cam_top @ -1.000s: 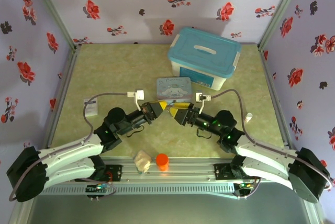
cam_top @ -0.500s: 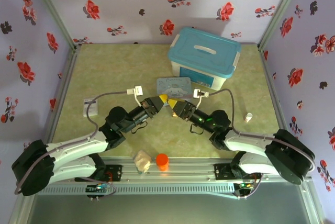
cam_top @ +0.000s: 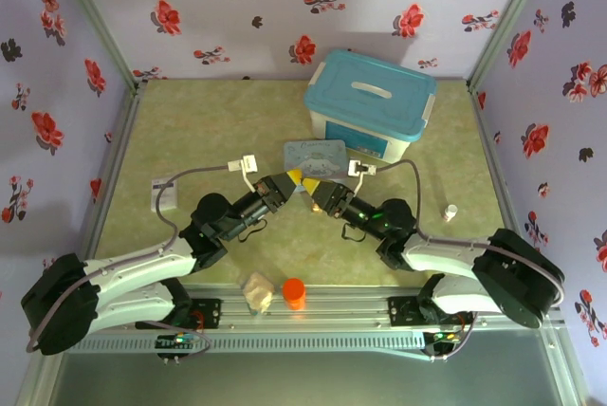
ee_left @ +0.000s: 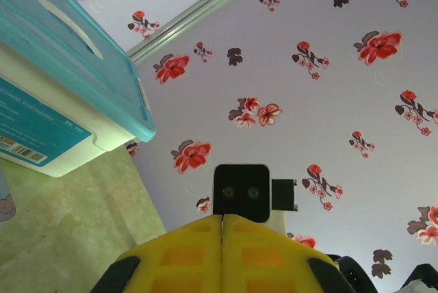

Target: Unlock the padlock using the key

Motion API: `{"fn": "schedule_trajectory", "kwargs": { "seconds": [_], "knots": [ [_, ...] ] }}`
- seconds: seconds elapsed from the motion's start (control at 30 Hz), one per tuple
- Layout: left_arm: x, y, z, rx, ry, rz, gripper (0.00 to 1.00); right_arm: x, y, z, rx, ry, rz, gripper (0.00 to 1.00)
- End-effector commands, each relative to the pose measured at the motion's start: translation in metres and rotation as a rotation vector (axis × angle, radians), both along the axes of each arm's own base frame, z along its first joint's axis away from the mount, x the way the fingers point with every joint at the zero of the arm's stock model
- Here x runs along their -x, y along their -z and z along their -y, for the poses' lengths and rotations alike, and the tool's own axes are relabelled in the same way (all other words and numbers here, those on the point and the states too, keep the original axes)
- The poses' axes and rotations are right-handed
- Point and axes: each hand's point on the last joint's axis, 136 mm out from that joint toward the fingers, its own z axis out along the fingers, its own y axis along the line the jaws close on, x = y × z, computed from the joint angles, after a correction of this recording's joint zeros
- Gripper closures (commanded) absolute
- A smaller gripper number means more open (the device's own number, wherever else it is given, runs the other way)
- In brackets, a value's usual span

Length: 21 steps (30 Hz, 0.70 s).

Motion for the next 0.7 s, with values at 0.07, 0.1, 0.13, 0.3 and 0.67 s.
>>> {"fn": "schedule_trajectory", "kwargs": {
  "seconds": [0.07, 0.1, 0.13, 0.3, 0.67],
  "knots": [
    [-0.004, -0.011, -0.002, 0.012, -0.026, 0.018, 1.0, 0.005, -0.02, -0.002, -0.052, -0.021, 0.046, 0.62],
    [-0.004, -0.012, -0.002, 0.013, -0.025, 0.016, 1.0, 0.005, -0.019, -0.003, -0.051, -0.021, 0.044, 0.64],
    [-0.004, -0.012, -0.002, 0.013, -0.025, 0.017, 1.0, 0.005, -0.019, -0.003, -0.049, -0.02, 0.042, 0.65],
    [-0.005, -0.013, -0.003, 0.011, -0.032, 0.019, 1.0, 0.005, -0.013, -0.005, -0.039, -0.026, 0.029, 0.72],
    [-0.006, -0.011, -0.004, 0.006, -0.041, 0.021, 1.0, 0.006, -0.007, 0.003, -0.033, 0.005, 0.028, 0.86]
  ]
}}
